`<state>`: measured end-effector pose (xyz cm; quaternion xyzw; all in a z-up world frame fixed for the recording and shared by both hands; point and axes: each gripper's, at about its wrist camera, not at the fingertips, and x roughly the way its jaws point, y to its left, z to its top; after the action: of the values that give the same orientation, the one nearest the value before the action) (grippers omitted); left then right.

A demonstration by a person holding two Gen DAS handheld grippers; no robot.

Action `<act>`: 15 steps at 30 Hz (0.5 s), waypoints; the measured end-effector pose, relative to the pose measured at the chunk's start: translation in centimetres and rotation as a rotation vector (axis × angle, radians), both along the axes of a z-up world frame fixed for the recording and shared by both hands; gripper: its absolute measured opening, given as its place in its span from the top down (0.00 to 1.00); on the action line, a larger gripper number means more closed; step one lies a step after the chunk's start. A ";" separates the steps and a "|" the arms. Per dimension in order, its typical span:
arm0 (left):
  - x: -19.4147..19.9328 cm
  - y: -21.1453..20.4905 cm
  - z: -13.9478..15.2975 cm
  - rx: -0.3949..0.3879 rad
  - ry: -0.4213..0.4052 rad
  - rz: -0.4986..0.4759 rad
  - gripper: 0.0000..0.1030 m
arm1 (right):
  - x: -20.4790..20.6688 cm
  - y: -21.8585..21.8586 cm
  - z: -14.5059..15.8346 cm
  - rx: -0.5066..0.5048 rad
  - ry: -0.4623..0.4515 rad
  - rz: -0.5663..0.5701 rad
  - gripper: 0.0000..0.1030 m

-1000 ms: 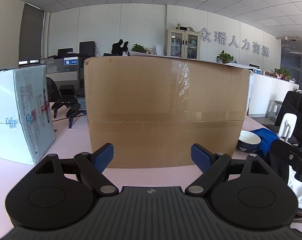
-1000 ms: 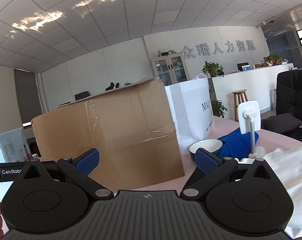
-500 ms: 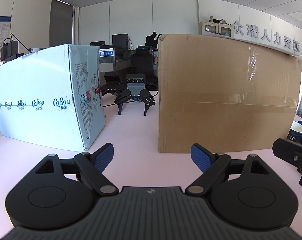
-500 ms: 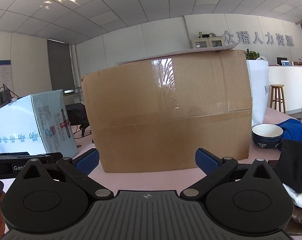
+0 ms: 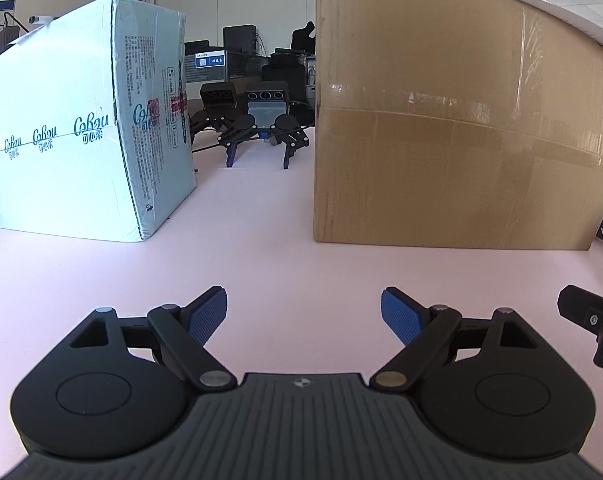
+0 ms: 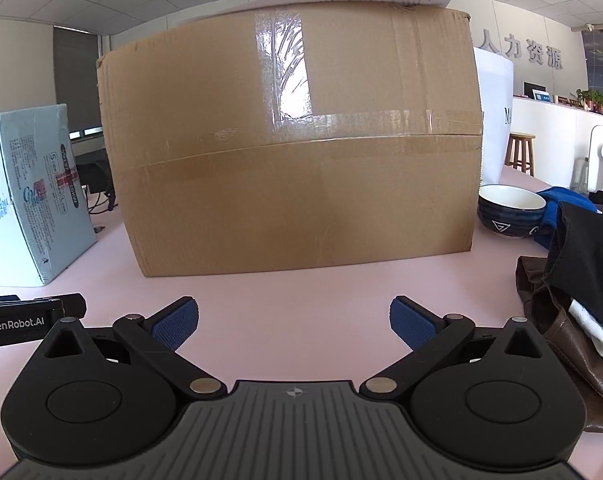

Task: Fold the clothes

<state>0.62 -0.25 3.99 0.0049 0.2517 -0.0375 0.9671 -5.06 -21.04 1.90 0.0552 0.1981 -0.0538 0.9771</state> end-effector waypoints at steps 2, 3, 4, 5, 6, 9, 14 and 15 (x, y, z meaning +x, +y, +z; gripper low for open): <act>0.6 0.1 -0.8 -0.014 0.018 0.005 0.19 | 0.2 -0.1 -0.9 -0.005 0.008 0.002 0.00; 0.8 0.1 -1.1 -0.019 0.029 0.006 0.19 | 0.3 0.0 -1.2 -0.010 0.014 0.004 0.00; 1.0 0.1 -1.3 -0.023 0.040 0.006 0.19 | 0.5 0.0 -1.5 -0.015 0.020 0.006 0.00; 1.2 0.2 -1.6 -0.025 0.050 0.003 0.19 | 0.6 0.0 -1.7 -0.021 0.028 0.010 0.00; 1.4 0.1 -1.9 -0.020 0.059 0.001 0.19 | 0.7 0.1 -1.9 -0.027 0.036 0.014 0.00; 1.7 0.0 -2.6 -0.002 0.083 -0.001 0.19 | 1.1 0.4 -2.4 -0.033 0.060 0.030 0.00; 2.4 0.4 -3.1 -0.023 0.134 0.014 0.19 | 1.6 0.5 -2.9 -0.024 0.104 0.054 0.00; 2.4 0.4 -3.1 -0.023 0.134 0.015 0.19 | 1.7 0.5 -3.0 -0.023 0.114 0.054 0.00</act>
<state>3.01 0.17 0.89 -0.0106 0.3153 -0.0335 0.9483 -3.34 -20.51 -1.14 0.0357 0.2540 -0.0326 0.9660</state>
